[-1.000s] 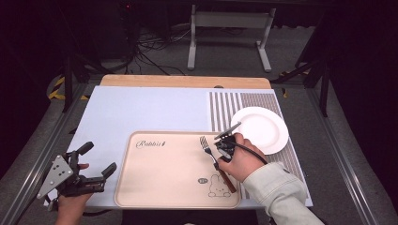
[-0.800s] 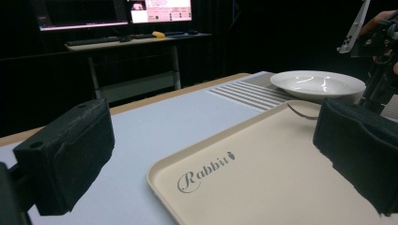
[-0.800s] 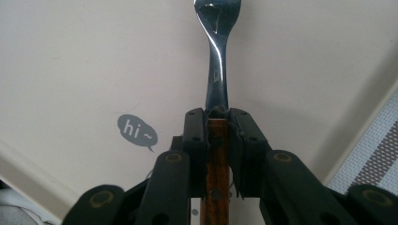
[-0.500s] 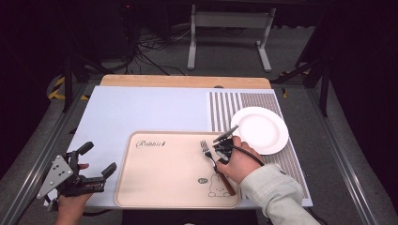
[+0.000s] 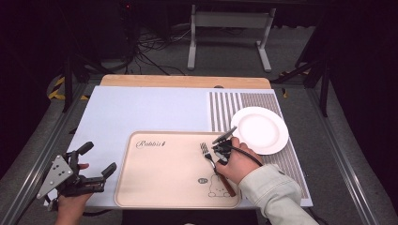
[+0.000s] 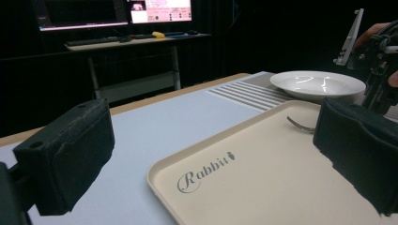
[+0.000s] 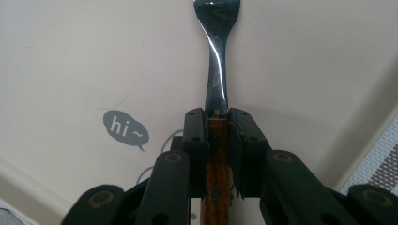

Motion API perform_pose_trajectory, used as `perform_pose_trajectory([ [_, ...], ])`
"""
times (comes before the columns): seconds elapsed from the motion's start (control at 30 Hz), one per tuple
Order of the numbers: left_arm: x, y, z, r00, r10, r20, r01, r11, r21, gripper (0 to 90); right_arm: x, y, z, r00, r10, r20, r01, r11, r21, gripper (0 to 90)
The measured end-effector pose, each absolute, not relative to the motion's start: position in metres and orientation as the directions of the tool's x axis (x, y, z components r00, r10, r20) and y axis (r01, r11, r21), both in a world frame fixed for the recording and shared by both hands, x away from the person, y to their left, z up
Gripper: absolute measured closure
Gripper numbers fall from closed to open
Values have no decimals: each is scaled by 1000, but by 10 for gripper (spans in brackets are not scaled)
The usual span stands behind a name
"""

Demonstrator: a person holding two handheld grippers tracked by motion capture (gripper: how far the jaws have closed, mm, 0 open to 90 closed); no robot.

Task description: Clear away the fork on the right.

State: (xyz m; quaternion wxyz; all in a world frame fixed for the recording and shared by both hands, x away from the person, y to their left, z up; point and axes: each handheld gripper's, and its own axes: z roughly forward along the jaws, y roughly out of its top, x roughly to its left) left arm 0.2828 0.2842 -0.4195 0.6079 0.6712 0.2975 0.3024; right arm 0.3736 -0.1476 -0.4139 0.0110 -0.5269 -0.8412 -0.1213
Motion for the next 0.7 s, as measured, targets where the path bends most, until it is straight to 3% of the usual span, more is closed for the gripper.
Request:
perform_pose_trajectory([
  [0.17, 283, 284, -419, 640, 767, 45, 31, -85, 996, 0, 374, -148, -414, -454, 879, 147, 884, 423, 202, 763],
  [0.47, 283, 284, -419, 640, 767, 44, 31, -83, 996, 0, 373, -149, -410, -518, 839, 168, 835, 454, 310, 474],
  [0.63, 283, 284, -419, 640, 767, 44, 31, -83, 996, 0, 375, -149, -407, -618, 779, 106, 728, 515, 453, 219],
  [0.7, 283, 284, -420, 640, 767, 44, 32, -84, 996, 0, 376, -149, -406, -651, 756, 71, 682, 541, 493, 190],
])
